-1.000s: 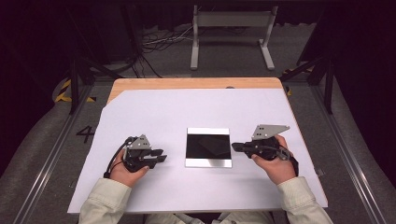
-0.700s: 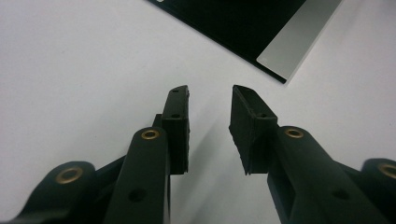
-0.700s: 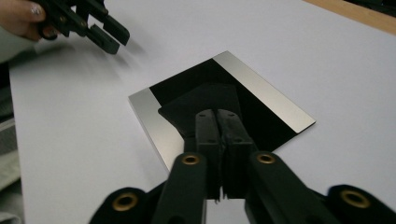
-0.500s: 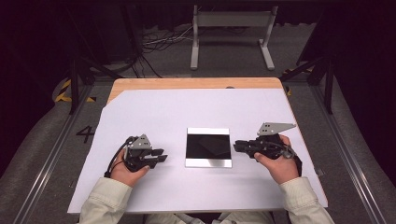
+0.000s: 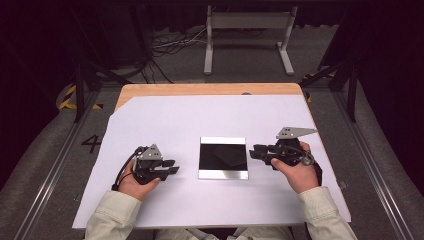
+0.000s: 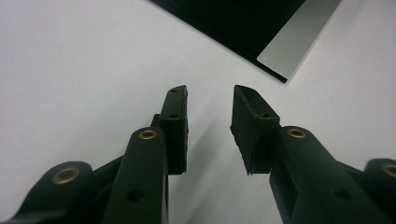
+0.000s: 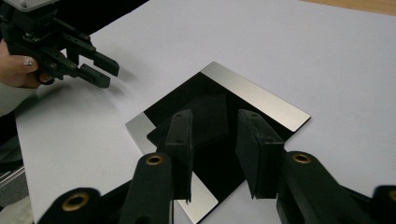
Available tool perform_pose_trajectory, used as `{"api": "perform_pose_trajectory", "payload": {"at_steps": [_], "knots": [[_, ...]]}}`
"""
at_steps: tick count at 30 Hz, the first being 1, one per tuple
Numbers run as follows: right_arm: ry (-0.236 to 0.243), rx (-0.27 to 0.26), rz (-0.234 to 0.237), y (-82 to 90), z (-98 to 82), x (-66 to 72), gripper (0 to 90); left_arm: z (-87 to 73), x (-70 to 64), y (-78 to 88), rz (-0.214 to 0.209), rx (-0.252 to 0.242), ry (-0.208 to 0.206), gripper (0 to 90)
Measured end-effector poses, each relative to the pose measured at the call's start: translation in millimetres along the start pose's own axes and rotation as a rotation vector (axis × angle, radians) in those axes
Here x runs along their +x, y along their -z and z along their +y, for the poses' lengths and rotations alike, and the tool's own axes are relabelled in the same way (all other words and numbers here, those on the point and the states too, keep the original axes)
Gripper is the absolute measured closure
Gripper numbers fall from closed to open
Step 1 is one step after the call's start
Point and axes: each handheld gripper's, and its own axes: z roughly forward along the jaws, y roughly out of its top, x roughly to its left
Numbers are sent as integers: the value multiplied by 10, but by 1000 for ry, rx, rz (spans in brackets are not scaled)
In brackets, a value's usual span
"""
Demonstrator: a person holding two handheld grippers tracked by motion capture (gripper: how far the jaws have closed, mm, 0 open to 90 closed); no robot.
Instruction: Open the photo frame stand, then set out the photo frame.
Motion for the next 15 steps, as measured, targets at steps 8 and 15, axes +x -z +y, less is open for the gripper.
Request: {"api": "perform_pose_trajectory", "payload": {"at_steps": [8,15], "knots": [[-21,-14,-39,-41,-6,-49,594,-1,-3,0,0,0,-1,665],[-49,-1,-49,-98,-4,-89,542,-2,-1,-6,1,2,2,656]]}}
